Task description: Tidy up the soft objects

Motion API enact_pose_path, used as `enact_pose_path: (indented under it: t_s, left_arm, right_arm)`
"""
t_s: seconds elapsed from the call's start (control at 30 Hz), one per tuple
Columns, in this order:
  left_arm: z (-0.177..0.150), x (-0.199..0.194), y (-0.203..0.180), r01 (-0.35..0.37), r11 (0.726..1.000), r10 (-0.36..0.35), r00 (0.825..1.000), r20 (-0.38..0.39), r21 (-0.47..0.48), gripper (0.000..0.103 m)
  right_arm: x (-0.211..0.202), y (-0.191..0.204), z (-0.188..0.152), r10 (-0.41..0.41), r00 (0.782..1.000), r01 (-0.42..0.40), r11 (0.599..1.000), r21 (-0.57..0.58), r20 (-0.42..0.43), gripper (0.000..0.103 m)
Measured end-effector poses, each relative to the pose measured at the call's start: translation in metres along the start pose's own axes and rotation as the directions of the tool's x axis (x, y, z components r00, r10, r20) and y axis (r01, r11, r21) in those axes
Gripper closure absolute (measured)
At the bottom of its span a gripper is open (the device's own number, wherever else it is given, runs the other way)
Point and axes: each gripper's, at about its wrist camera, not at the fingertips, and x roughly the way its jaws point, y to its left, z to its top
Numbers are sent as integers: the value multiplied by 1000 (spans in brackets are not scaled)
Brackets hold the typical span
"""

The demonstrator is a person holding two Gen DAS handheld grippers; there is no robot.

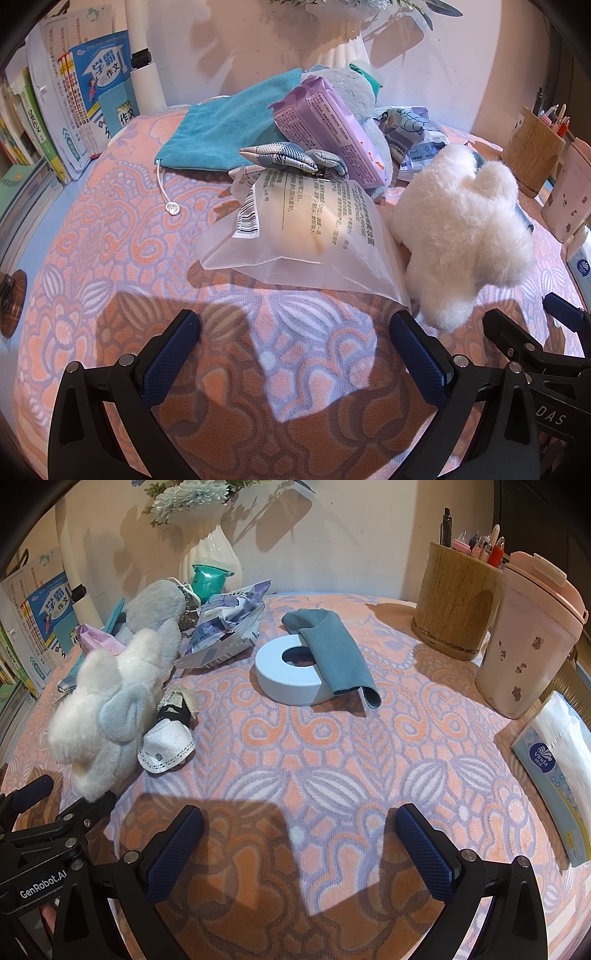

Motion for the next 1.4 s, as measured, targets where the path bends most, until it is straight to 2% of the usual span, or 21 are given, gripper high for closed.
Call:
enact_pose_path:
  t_s: [1.23, 1.4]
  left_arm:
    - [-1, -1, -1, -2, 1000, 2, 1000, -1, -2, 0]
    - [-6, -7, 1, 32, 999, -32, 999, -19, 17, 1]
  right_arm:
    - [-1, 0, 0, -5, 1000, 5, 1000, -9, -3, 0]
    - [-10, -4, -13, 20, 1000, -21, 999, -36, -22, 0]
